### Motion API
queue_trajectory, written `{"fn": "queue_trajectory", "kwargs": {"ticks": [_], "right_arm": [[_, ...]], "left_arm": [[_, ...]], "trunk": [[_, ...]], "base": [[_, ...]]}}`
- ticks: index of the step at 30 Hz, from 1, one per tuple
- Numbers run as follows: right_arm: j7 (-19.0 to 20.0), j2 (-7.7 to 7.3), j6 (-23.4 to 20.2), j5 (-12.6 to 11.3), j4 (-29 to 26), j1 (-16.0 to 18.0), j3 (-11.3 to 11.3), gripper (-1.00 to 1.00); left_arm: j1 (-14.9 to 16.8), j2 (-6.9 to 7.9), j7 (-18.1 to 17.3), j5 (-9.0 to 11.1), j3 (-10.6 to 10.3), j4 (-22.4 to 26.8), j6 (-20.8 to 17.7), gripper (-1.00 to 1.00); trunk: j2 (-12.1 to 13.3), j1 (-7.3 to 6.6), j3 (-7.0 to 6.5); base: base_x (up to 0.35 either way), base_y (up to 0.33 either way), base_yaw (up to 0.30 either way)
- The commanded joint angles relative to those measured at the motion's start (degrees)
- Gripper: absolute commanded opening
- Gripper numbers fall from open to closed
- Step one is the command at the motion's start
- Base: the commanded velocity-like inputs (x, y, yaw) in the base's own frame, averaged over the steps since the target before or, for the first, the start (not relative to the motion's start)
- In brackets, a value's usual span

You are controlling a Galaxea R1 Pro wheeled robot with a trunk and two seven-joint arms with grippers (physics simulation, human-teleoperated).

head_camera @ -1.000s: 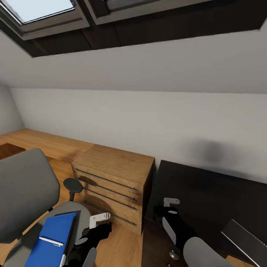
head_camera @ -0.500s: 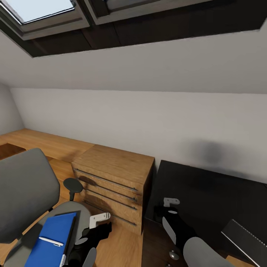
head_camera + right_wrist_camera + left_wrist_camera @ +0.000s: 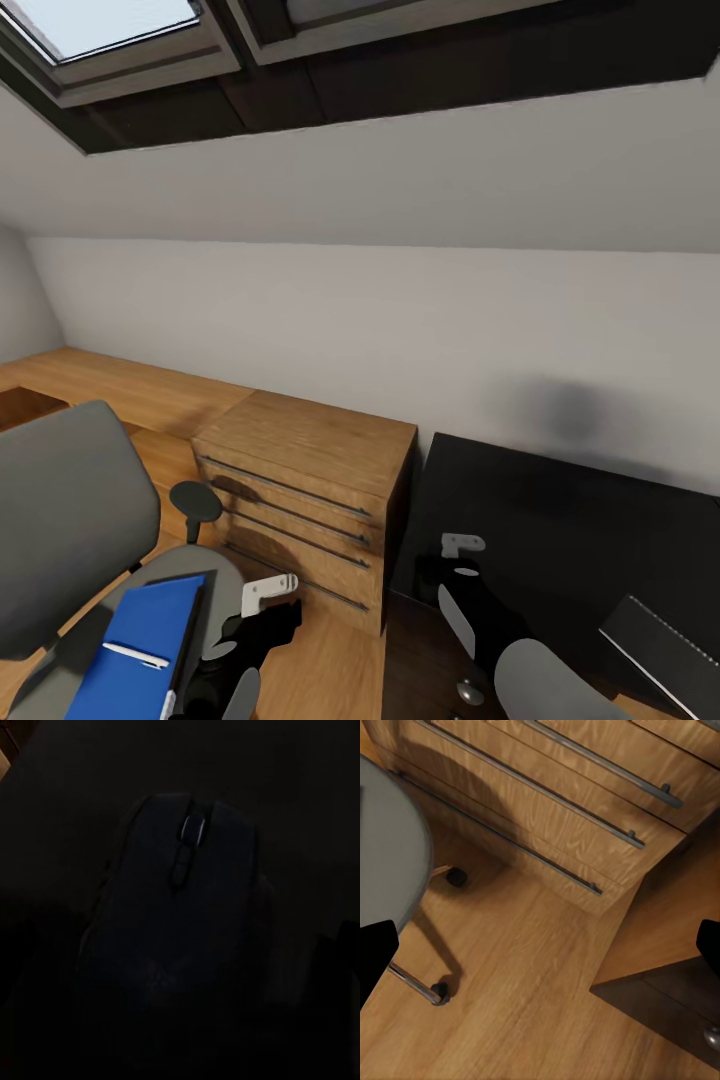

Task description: In the bedroom, organize the workspace by keeping the computer under the desk, ensuring the monitor is on the desk, placing the keyboard on the desk next to the monitor, placing the mouse on the desk next to the keyboard, moving the folder from the swivel chair onto the desk next to the mouse, stacking the notebook on top of the folder with the pen on top of the notebook, and positioning the swivel chair next to the desk.

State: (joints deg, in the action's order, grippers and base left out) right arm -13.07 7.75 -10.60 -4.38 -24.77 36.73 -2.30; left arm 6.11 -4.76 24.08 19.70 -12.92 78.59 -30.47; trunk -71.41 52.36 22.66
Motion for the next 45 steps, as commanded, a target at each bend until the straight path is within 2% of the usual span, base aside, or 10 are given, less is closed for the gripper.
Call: {"fn": "queue_trajectory", "kwargs": {"ticks": [1,26,27,45], "right_arm": [[-0.4,-0.02,-0.3,-0.5,-0.1,0.0,-0.3,1.0],[-0.4,-0.02,-0.4,-0.5,-0.2,0.0,-0.3,1.0],[-0.4,-0.02,-0.4,-0.5,-0.2,0.0,-0.3,-1.0],[-0.3,-0.1,-0.3,-0.5,-0.2,0.0,-0.2,-1.0]], "left_arm": [[0.0,0.01,0.6,0.6,-0.1,0.1,-0.1,1.0],[0.0,0.02,0.6,0.6,0.0,0.1,-0.1,1.0],[0.0,0.02,0.6,0.6,0.0,0.1,-0.1,1.0],[0.0,0.01,0.7,0.6,0.0,0.1,-0.1,1.0]], "trunk": [[0.0,0.0,0.07],[0.0,0.0,0.07],[0.0,0.0,0.07],[0.0,0.0,0.07]], "base": [[0.018,0.0,0.0],[0.01,0.0,0.0],[0.0,0.0,0.0],[0.0,0.0,0.0]]}}
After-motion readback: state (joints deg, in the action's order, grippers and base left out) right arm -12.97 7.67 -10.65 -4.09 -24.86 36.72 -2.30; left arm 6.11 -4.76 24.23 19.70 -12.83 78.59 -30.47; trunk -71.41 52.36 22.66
